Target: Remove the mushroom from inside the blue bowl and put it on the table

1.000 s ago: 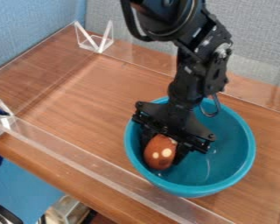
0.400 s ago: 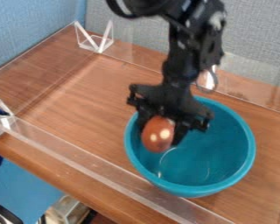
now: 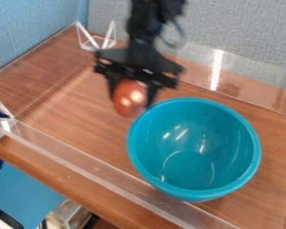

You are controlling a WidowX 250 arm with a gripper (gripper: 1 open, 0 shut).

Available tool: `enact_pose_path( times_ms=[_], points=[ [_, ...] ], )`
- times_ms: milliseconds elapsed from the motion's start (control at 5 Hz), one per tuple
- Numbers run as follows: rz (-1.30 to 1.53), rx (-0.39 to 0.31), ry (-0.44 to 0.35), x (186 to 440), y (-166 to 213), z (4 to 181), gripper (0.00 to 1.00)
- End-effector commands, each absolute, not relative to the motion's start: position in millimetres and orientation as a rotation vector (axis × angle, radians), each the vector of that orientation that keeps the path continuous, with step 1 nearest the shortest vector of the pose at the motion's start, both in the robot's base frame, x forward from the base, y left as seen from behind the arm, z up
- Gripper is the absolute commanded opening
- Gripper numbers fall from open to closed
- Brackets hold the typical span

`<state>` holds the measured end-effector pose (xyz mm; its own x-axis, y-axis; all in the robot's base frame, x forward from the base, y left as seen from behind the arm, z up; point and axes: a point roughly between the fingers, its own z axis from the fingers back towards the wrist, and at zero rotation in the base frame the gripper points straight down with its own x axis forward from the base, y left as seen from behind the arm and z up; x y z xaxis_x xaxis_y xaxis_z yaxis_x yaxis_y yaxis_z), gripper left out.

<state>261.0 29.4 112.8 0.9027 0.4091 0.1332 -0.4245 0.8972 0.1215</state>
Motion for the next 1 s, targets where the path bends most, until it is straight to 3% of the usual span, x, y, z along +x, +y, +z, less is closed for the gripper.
enact_pose_path(
  times_ms=[0, 400, 800],
  points=[
    [0.542, 0.146, -0.156, 259.4, 67.4, 121.5, 0.0],
    [0.623, 0.175, -0.117, 248.9, 104.2, 84.0, 0.0],
    [0.621, 0.188, -0.074, 253.7, 107.5, 45.6, 0.0]
  ],
)
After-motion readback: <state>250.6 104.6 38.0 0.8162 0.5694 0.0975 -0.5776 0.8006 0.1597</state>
